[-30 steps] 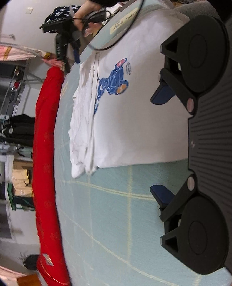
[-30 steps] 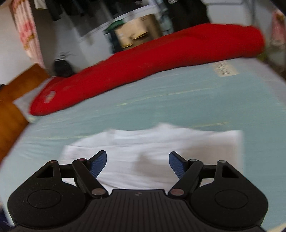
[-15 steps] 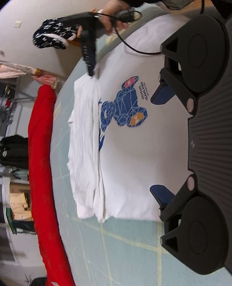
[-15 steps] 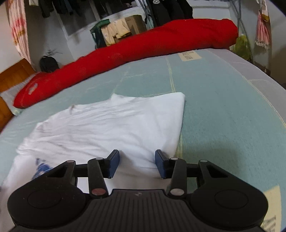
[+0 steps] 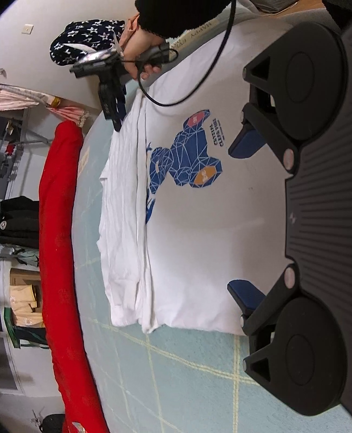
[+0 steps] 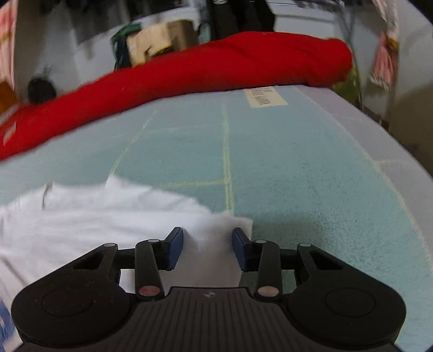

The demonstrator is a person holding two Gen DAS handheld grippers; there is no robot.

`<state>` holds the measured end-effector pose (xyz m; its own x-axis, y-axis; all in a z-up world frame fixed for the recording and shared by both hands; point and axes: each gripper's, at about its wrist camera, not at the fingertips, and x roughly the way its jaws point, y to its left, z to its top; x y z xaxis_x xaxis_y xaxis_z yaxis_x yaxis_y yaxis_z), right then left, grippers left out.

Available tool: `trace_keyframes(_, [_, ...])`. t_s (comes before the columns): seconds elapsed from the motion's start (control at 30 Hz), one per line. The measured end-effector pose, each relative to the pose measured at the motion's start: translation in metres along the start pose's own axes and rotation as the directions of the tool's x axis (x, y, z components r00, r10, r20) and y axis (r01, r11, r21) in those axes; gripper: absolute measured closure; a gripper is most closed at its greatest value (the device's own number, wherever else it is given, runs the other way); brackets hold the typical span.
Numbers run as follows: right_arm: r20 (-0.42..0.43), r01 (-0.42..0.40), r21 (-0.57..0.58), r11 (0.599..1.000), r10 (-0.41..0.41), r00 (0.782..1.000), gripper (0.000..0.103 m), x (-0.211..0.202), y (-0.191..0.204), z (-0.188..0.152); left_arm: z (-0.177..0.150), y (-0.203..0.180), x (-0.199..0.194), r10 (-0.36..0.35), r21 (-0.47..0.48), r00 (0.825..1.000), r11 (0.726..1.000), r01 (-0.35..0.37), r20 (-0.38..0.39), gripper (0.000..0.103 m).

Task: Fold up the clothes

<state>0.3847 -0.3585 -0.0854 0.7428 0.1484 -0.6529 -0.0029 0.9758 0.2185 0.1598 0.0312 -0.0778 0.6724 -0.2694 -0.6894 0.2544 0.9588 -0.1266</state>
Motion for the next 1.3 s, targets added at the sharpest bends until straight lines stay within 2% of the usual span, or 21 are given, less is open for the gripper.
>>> trace_keyframes(0.13, [0.045,-0.045,-0.020,0.999,0.046,0.998,0.060,-0.037,0.005,0.002,-0.001,0.002,0.000,-0.009,-0.002,1.000,1.000,0.009,0.006,0.007])
trace_keyframes(0.3, [0.079,-0.051,-0.181,0.982,0.067,0.995,0.060,-0.089,0.011,-0.026,-0.004,0.001,-0.002,-0.024,-0.001,1.000,1.000,0.024,0.010,0.007])
trace_keyframes(0.47, [0.028,-0.043,-0.424,0.905,0.061,0.998,0.060,-0.110,0.013,-0.063,-0.007,0.001,-0.006,-0.022,-0.001,1.000,1.000,0.022,0.010,0.007])
trace_keyframes(0.6, [0.027,0.023,-0.519,0.854,-0.010,1.000,0.061,-0.103,0.017,-0.074,-0.007,-0.002,-0.006,-0.010,0.004,1.000,1.000,0.010,-0.001,0.007])
trace_keyframes(0.67, [0.030,0.029,-0.551,0.834,-0.015,0.999,0.067,-0.094,0.021,-0.072,-0.008,-0.004,-0.007,-0.007,0.008,1.000,1.000,0.007,-0.002,0.007])
trace_keyframes(0.73, [0.022,0.019,-0.581,0.814,-0.007,1.000,0.092,-0.085,0.026,-0.069,-0.009,-0.006,-0.009,-0.009,0.012,1.000,1.000,0.009,0.000,0.007])
trace_keyframes(0.8, [0.020,0.033,-0.606,0.795,-0.026,0.999,0.094,-0.082,0.031,-0.071,-0.010,-0.007,-0.011,-0.011,0.017,1.000,1.000,0.011,0.001,0.007])
trace_keyframes(0.83, [0.026,0.046,-0.601,0.798,-0.038,0.999,0.096,-0.084,0.032,-0.073,-0.011,-0.007,-0.011,-0.011,0.017,1.000,1.000,0.011,-0.001,0.007])
trace_keyframes(0.9, [0.037,0.061,-0.552,0.832,-0.048,0.998,0.098,-0.094,0.029,-0.080,-0.012,-0.006,-0.010,-0.013,0.013,1.000,1.000,0.013,-0.008,0.007])
trace_keyframes(0.97, [0.021,0.048,-0.485,0.873,-0.043,0.999,0.099,-0.106,0.025,-0.088,-0.013,-0.006,-0.008,-0.015,0.009,1.000,1.000,0.015,-0.014,0.007])
trace_keyframes(1.0, [-0.001,0.037,-0.472,0.881,-0.043,0.999,0.103,-0.109,0.024,-0.092,-0.014,-0.006,-0.008,-0.017,0.010,1.000,1.000,0.017,-0.014,0.007])
trace_keyframes(1.1, [-0.026,0.037,-0.480,0.877,-0.056,0.998,0.103,-0.115,0.023,-0.099,-0.013,-0.007,-0.010,-0.024,0.010,1.000,1.000,0.024,-0.003,0.007])
trace_keyframes(1.23, [0.066,0.040,-0.442,0.896,-0.012,0.998,0.102,-0.132,0.031,-0.071,-0.013,-0.008,-0.012,-0.022,0.008,1.000,1.000,0.022,0.007,0.007])
trace_keyframes(1.3, [0.094,0.043,-0.443,0.896,-0.002,0.996,0.101,-0.126,0.041,-0.057,-0.013,-0.008,-0.014,-0.017,0.005,1.000,1.000,0.017,0.008,0.007])
